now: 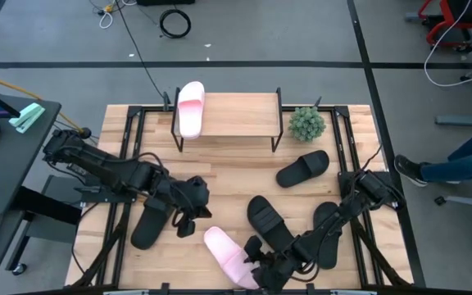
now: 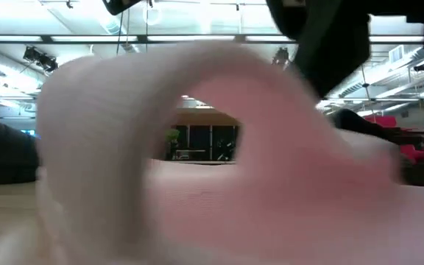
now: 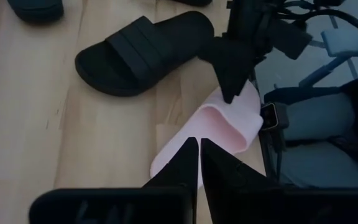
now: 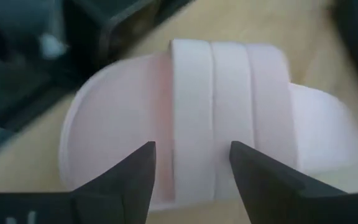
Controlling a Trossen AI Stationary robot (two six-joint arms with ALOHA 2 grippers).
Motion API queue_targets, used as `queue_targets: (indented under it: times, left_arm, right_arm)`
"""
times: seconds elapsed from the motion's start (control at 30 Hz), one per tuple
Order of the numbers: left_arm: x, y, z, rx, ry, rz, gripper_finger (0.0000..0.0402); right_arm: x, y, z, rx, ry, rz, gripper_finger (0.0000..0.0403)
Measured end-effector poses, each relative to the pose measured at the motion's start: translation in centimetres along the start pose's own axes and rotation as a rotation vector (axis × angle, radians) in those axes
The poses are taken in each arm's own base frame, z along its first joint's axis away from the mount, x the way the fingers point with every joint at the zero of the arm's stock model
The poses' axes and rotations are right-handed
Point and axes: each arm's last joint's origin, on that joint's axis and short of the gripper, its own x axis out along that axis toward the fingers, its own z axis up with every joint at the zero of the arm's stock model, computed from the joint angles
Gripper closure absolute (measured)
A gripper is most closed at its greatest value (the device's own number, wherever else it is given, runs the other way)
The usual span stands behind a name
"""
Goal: Pick and place slides into the shelf
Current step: Put the pink slipper on the shelf
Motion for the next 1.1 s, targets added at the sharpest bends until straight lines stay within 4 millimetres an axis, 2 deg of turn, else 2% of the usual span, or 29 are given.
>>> queue_targets:
  times: [0.2,0.47,0.67,0.87,0.97,1.1]
  left_arm:
    - [0.0,-0.4,-0.2,0.010,0.004,-0.010,0.0390]
    - [0.0,-0.4,-0.1,0.009,0.001,-0.011,0.0379]
    - [0.0,-0.4,-0.1,0.010,0.002,-0.010,0.0381]
    - [0.0,-0.5,-0.2,0.013,0.003,-0.014,0.0390]
    - [0.0,-0.5,-0.2,0.013,0.006,-0.013,0.0388]
    - [0.0,-0.5,-0.5,-0.014,0.031,-0.005,0.0379]
  right_arm:
    - [0.0,-2.2,-0.3,-0.066,0.078,-0.263,0.0188]
    - [1.3,-7.6,-1.8,0.047,0.128,-0.356,0.0188]
    - [2.2,-10.1,-2.8,0.126,0.092,-0.226,0.0189]
    - [2.4,-10.9,-3.4,0.304,0.083,-0.151,0.0189]
    - [1.6,-11.1,-3.5,0.407,0.111,-0.149,0.0189]
    - [-0.4,-11.5,-3.1,0.563,0.127,-0.146,0.0189]
